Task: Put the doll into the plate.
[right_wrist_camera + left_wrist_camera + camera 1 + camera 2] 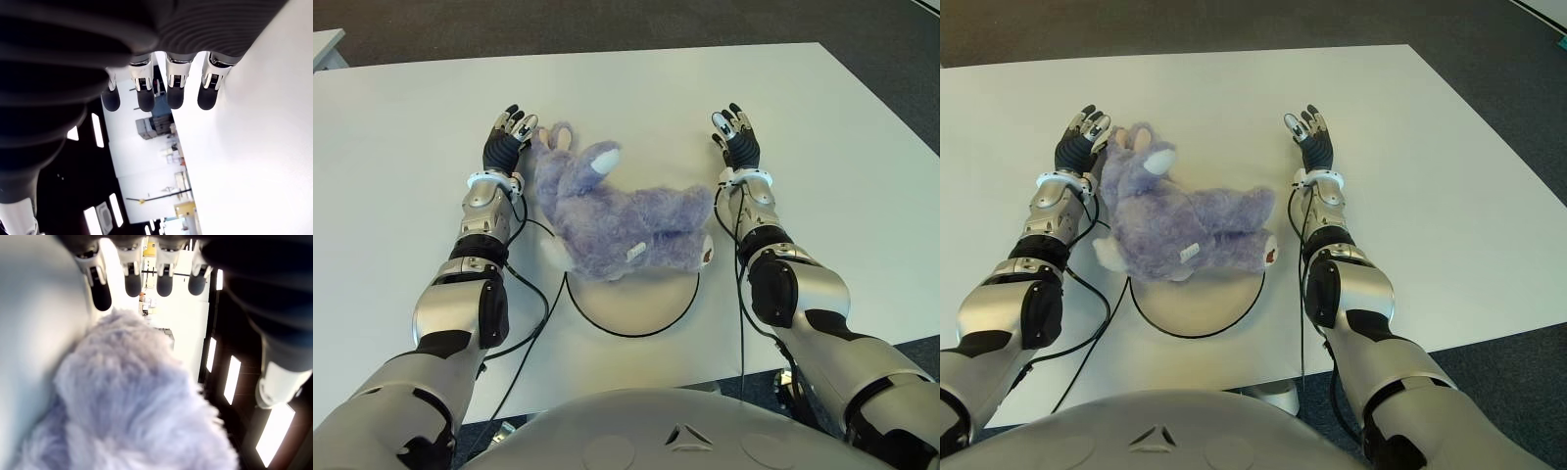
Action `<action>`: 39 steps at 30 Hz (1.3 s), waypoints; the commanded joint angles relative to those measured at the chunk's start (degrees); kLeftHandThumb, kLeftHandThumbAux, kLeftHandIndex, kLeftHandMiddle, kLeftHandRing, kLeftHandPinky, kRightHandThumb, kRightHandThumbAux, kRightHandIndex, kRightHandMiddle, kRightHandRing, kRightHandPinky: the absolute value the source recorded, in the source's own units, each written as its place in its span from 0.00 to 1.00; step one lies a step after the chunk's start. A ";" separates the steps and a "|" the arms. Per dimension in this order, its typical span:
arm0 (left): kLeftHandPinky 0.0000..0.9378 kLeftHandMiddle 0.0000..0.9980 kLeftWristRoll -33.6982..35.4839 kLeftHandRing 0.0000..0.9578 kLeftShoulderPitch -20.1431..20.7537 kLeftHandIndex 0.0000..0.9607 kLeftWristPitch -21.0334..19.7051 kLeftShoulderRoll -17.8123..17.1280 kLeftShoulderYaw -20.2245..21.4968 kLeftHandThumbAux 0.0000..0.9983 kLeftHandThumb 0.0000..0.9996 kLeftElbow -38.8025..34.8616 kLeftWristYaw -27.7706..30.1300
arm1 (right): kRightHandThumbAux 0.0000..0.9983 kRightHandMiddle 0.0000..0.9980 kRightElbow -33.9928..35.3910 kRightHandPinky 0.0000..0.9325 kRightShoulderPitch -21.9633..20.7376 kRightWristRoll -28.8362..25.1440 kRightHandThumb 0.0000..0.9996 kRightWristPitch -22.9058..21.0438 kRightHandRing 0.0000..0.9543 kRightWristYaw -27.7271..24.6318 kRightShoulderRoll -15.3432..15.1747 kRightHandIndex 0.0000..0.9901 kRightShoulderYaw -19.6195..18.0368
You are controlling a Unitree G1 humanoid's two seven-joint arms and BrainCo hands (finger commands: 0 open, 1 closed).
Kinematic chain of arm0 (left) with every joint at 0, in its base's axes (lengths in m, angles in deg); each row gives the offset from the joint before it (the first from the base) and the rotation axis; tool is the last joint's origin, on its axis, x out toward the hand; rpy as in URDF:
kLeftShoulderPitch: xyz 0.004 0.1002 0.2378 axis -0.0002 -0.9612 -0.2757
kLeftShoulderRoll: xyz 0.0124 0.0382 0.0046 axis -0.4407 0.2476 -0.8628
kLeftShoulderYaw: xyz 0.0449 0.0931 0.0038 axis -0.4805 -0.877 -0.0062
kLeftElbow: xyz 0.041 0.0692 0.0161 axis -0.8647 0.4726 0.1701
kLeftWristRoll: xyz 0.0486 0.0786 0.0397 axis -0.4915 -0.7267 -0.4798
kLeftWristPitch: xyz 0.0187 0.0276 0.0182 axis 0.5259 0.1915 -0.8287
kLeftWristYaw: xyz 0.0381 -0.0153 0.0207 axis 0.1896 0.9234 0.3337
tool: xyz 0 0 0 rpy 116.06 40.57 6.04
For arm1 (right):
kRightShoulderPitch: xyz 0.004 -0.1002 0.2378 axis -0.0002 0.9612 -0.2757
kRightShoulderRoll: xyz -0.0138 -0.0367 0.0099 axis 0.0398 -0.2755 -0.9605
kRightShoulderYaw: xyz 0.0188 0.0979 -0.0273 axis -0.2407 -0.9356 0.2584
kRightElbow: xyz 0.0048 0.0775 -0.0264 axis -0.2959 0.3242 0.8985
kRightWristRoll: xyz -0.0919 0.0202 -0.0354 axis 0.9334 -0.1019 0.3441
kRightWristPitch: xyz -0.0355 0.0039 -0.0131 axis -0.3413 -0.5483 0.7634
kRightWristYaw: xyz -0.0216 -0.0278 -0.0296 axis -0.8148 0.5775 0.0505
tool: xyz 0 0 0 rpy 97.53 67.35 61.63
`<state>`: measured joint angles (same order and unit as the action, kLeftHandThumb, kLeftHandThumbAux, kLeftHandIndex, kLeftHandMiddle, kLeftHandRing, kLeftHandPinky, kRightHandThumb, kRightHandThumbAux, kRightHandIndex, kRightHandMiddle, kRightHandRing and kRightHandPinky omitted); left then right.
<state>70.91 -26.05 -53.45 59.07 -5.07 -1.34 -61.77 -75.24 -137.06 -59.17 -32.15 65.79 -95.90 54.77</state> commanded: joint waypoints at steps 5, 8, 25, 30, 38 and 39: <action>0.02 0.03 0.00 0.02 -2.77 0.00 -1.21 1.22 -0.12 0.57 0.13 2.37 1.22 | 0.66 0.01 -2.78 0.00 3.98 0.14 0.02 -3.81 0.00 0.60 1.27 0.01 0.53; 0.00 0.03 -0.01 0.02 -2.76 0.00 -1.16 1.21 -0.10 0.57 0.13 2.45 1.25 | 0.66 0.01 -2.78 0.00 4.01 0.06 0.02 -3.84 0.00 0.57 1.32 0.01 0.61; 0.01 0.04 0.06 0.02 -2.55 0.00 -0.78 1.34 0.08 0.58 0.13 2.91 0.84 | 0.69 0.02 -2.77 0.00 4.16 -0.13 0.03 -3.74 0.00 0.73 1.59 0.03 0.68; 0.01 0.04 0.02 0.02 -2.52 0.00 -0.82 1.32 0.06 0.58 0.13 2.93 0.72 | 0.69 0.02 -2.79 0.00 4.26 0.05 0.03 -3.59 0.00 0.76 1.58 0.04 0.85; 0.00 0.03 0.06 0.02 -2.49 0.00 -0.91 1.31 0.11 0.58 0.12 2.93 0.67 | 0.69 0.01 -2.78 0.00 4.29 0.21 0.03 -3.37 0.00 0.69 1.60 0.04 1.06; 0.00 0.03 0.06 0.01 -2.50 0.00 -0.87 1.31 0.11 0.58 0.12 2.94 0.72 | 0.69 0.02 -2.75 0.00 4.26 0.22 0.03 -3.31 0.00 0.66 1.64 0.03 1.09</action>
<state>70.96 -26.27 -51.99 59.16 -5.03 -0.48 -61.05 -75.16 -136.98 -59.18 -32.15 65.91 -95.73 55.62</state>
